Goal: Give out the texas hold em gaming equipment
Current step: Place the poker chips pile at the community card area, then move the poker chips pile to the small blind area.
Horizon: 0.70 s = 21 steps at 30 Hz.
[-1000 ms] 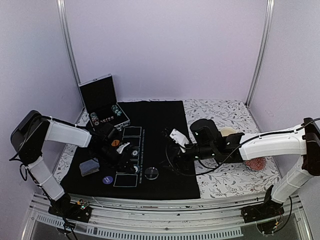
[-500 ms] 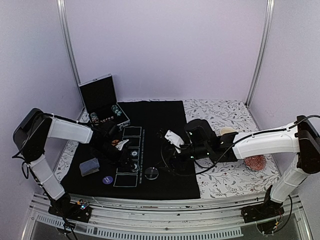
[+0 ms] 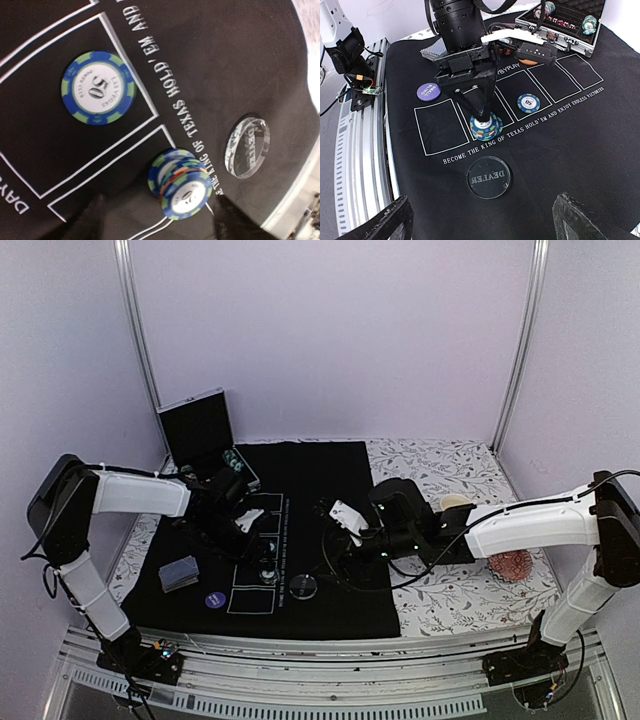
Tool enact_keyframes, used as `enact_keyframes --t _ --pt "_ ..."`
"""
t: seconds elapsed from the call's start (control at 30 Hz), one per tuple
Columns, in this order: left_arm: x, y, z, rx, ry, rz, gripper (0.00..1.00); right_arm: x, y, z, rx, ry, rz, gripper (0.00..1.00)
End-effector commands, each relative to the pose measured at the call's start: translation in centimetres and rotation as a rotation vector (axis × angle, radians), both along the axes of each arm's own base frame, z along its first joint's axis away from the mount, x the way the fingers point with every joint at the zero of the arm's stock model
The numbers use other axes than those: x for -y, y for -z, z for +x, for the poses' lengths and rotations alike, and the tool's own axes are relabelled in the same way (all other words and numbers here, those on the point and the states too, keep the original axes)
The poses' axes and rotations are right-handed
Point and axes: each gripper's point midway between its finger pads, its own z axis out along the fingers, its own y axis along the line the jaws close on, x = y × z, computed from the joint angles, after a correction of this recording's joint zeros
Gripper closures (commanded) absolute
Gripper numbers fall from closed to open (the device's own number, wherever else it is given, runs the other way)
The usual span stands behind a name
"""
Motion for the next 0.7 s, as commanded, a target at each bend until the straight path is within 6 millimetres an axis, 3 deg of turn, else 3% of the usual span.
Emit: enact_keyframes --t 0.0,0.07,0.23,0.53,0.67 --pt "0.2 -0.9 -0.7 0.078 0.104 0.113 0.17 -0.3 -0.6 -0.4 -0.002 -0.012 0.013 0.01" --pt "0.2 -0.5 -0.8 0.110 0.142 0.185 0.11 -0.2 -0.5 -0.4 -0.006 -0.010 0.012 0.01" --pt "1.1 0.3 -1.3 0.173 0.255 0.303 0.10 0.1 -0.3 -0.6 -0.016 -0.007 0.008 0.01" --pt "1.5 2.7 -2.1 0.184 0.336 0.438 0.16 0.5 0.0 -0.8 -0.026 0.001 0.003 0.01" --pt "1.7 3.1 -1.8 0.184 0.339 0.454 0.25 0.6 0.1 -0.8 -0.028 0.001 0.001 0.01"
